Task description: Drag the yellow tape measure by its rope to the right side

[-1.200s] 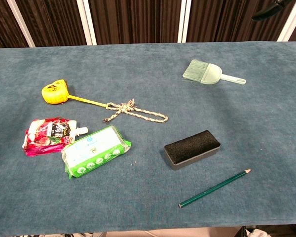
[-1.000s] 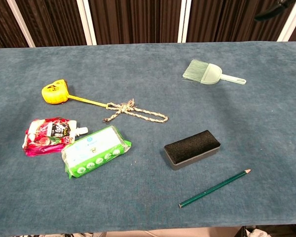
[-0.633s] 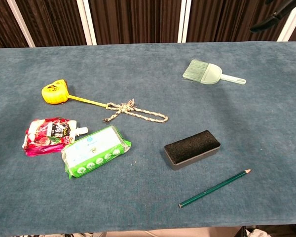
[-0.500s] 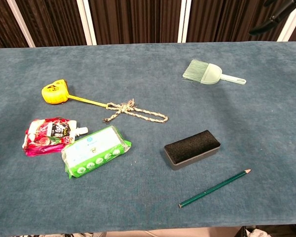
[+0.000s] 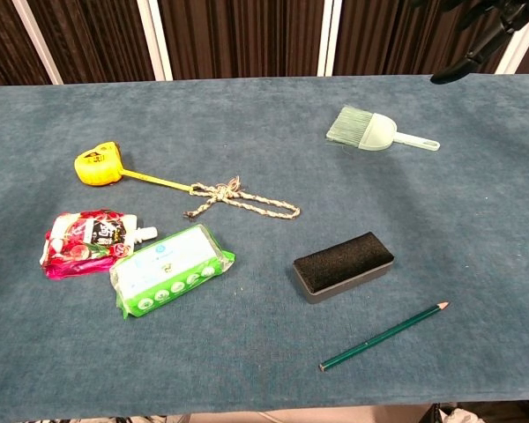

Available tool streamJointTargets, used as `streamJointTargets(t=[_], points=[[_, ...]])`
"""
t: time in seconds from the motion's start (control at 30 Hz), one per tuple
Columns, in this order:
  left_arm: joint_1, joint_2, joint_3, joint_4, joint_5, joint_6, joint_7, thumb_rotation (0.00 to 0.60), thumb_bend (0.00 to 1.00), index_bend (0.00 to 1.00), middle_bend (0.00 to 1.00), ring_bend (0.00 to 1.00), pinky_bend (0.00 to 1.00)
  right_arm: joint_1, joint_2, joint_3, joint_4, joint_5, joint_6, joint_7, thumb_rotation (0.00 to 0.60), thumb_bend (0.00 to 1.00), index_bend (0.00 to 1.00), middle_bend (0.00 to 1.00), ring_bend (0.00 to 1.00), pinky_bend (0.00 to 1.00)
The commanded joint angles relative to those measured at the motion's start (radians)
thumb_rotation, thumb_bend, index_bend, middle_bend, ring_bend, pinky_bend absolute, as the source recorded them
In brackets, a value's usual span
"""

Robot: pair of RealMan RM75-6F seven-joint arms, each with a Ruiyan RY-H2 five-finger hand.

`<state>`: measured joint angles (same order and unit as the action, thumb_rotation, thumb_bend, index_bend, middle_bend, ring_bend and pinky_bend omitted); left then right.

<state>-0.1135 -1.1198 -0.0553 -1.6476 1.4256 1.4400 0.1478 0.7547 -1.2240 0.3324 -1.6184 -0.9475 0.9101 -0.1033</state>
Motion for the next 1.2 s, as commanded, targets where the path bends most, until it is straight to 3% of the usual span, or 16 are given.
streamJointTargets(t=[0.03, 0.2, 0.47, 0.83, 1.2], points=[[0.001, 0.0, 0.001, 0.0, 0.002, 0.001, -0.003, 0.6, 0.24, 0.03, 0.0, 0.0, 0.0, 0.006, -0.011, -0.013, -0.01, 0.017, -0.008, -0.016, 0.6, 0.06, 0.16, 0.0, 0.06, 0.16], [0.001, -0.001, 0.001, 0.001, 0.002, 0.0, -0.001, 0.6, 0.24, 0.03, 0.0, 0.0, 0.0, 0.028, -0.053, -0.058, -0.026, 0.044, -0.023, -0.091, 0.6, 0.06, 0.17, 0.0, 0.06, 0.16], [0.001, 0.0, -0.003, -0.003, -0.014, -0.004, 0.001, 0.6, 0.24, 0.03, 0.0, 0.0, 0.0, 0.118, -0.244, -0.09, 0.032, 0.212, 0.017, -0.295, 0.6, 0.07, 0.22, 0.0, 0.06, 0.16], [0.002, 0.004, -0.007, -0.009, -0.027, -0.008, -0.009, 0.6, 0.24, 0.03, 0.0, 0.0, 0.0, 0.204, -0.458, -0.065, 0.207, 0.328, 0.021, -0.346, 0.6, 0.12, 0.3, 0.0, 0.06, 0.16], [0.004, 0.006, -0.009, -0.012, -0.034, -0.006, -0.015, 0.6, 0.24, 0.03, 0.0, 0.0, 0.0, 0.215, -0.59, -0.064, 0.33, 0.305, 0.014, -0.313, 0.6, 0.17, 0.36, 0.0, 0.06, 0.16]])
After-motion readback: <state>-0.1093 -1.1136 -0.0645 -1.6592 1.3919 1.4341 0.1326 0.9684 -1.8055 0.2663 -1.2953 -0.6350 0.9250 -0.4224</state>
